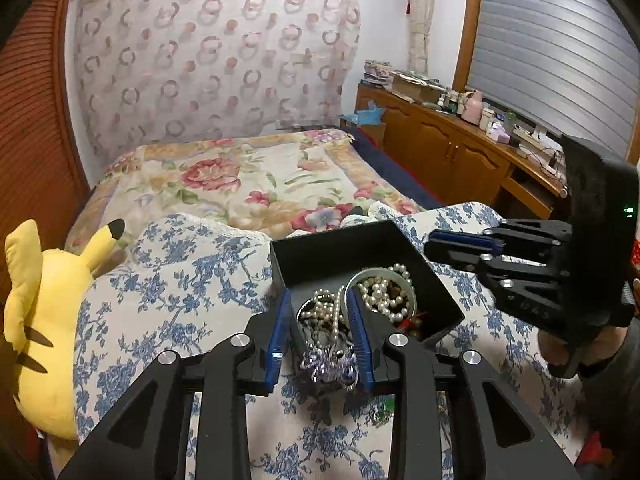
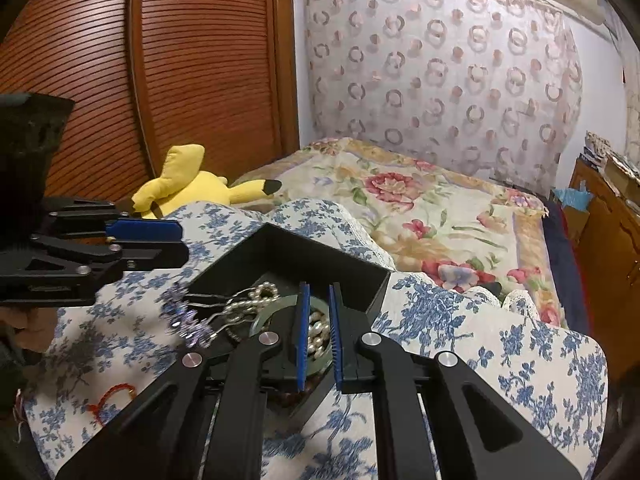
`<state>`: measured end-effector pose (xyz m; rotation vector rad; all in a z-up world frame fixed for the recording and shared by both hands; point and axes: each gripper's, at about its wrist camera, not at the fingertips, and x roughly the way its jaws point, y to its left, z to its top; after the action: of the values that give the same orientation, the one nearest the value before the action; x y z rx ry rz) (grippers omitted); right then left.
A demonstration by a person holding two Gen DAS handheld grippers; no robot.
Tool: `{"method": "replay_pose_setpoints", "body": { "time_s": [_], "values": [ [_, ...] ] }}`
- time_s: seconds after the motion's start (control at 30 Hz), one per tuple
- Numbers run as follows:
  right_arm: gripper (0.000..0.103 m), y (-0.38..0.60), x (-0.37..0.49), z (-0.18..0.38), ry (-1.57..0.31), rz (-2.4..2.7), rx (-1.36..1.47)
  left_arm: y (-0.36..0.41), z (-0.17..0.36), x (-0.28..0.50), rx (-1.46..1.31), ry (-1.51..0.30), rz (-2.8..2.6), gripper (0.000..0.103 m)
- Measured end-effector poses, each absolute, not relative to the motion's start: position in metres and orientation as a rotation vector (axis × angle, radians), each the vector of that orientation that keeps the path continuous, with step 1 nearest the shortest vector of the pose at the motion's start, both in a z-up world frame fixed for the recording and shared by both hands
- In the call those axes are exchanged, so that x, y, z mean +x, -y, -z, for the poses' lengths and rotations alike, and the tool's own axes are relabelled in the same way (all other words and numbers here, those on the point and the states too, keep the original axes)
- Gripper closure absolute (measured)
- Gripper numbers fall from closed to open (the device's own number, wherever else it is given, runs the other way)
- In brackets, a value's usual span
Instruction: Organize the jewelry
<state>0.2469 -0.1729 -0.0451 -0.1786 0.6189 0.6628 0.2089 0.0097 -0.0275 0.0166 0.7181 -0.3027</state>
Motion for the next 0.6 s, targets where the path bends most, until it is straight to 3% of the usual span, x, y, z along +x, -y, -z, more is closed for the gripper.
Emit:
{"method": "replay_pose_setpoints", "body": {
  "time_s": [0.1,0.27,0.6],
  "values": [
    [0.091,0.181,0.233,0.044,-0.619,-0.669,-0.171,-0.011,0.03,0.202,0.019,-0.723,0.302,0.073],
    [0.091,0.192,0.205,0.052,-0.642,-0.687,-0.19,-0.016,0.036,0.183,0.027,-0.724,0.293,0.061],
    [0.091,0.191,0.181,0.1,-0.787,-0.698,-0.258,-0.035,0.078,0.144,0.001,-0.841,0.262,0.059]
  ]
}}
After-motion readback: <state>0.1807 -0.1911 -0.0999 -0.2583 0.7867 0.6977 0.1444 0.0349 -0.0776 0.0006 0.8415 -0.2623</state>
